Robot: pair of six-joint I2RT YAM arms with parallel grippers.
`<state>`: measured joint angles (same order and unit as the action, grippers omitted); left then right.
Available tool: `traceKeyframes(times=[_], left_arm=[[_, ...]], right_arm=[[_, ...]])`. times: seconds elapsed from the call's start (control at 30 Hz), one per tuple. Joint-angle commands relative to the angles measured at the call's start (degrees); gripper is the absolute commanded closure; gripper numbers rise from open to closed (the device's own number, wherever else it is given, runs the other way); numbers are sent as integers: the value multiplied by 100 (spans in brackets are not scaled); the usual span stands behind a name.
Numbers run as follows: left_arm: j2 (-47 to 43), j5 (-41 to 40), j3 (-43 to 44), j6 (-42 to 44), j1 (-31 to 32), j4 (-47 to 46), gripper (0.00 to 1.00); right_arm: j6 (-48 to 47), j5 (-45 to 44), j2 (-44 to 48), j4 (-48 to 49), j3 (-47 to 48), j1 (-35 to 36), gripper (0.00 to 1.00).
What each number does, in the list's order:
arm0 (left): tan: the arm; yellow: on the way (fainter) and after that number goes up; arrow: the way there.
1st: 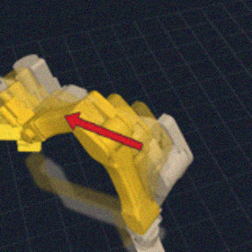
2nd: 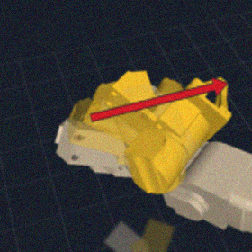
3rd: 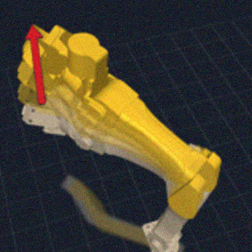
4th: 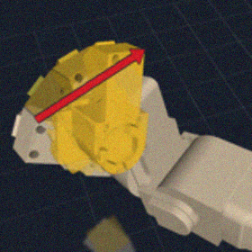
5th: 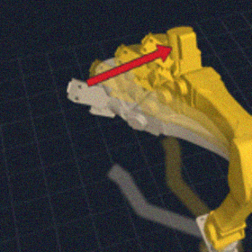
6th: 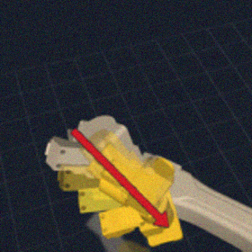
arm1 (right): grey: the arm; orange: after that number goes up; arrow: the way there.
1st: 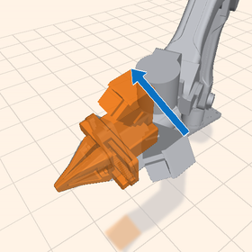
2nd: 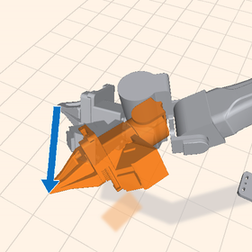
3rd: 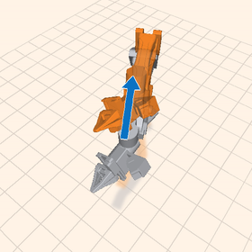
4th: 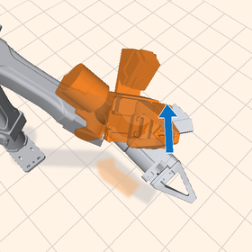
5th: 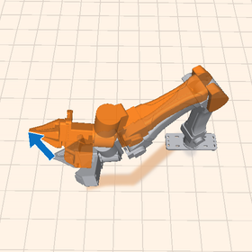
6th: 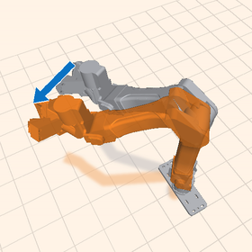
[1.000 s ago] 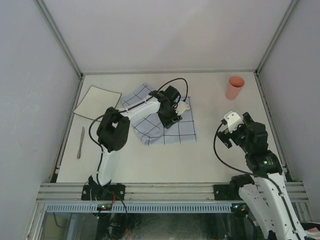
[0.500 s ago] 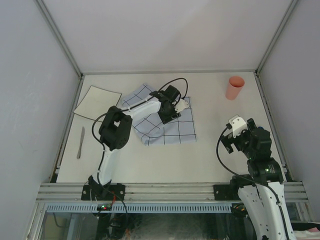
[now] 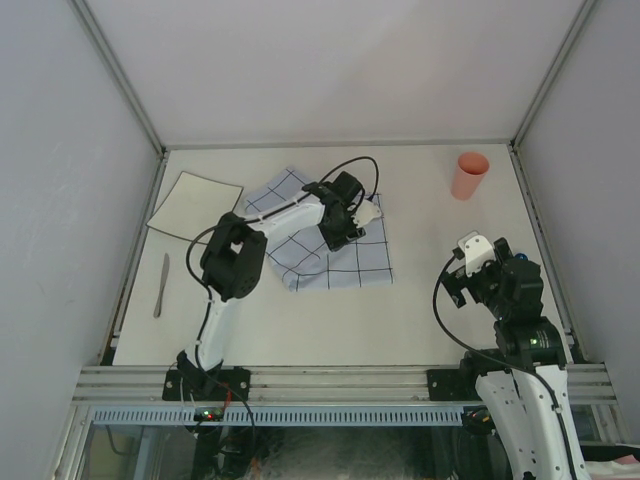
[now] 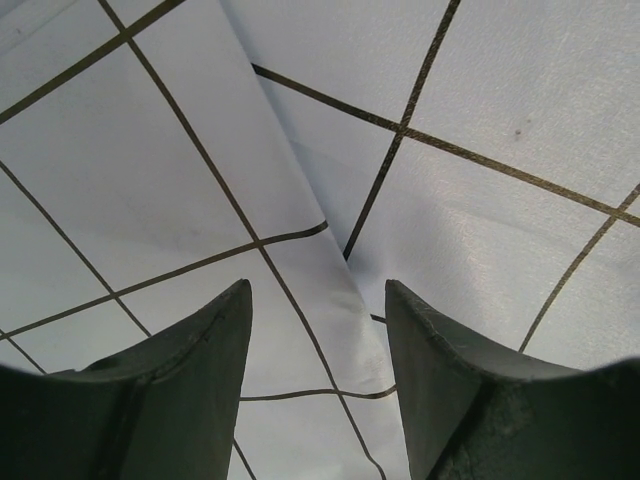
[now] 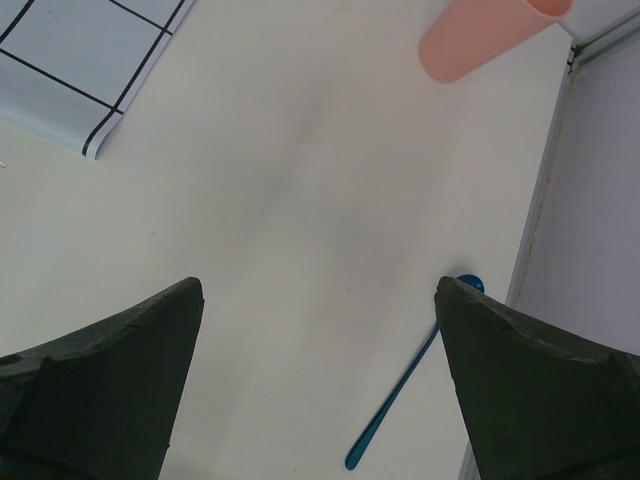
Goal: Set the dinner table for one person
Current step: Flatten out the napkin at the center of the board.
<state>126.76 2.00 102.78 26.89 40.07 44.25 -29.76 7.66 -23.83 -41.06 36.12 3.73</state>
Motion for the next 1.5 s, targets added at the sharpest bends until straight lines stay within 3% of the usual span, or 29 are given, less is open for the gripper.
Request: traceKeyframes(times=[0.0, 0.3, 0.43, 0.73, 1.03, 1.47], left_arm=[[-110, 35, -34, -29, 99, -90, 40], [226, -951, -2, 148, 106, -532, 43], [310, -1138, 31, 272, 106, -523, 49], [279, -1085, 14, 251, 106, -434, 99], [-548, -1145, -407, 145, 109, -359, 100], [-3946, -1387, -2304, -276, -126, -810, 100]], right_arm=[[77, 60, 60, 89, -15, -23, 0], [68, 81, 84, 59, -15, -68, 0], [58, 98, 81, 39, -14, -80, 0], [45, 109, 72, 37, -25, -80, 0], [16, 159, -4, 71, -53, -17, 0], [-393, 596, -646, 302, -26, 696, 0]])
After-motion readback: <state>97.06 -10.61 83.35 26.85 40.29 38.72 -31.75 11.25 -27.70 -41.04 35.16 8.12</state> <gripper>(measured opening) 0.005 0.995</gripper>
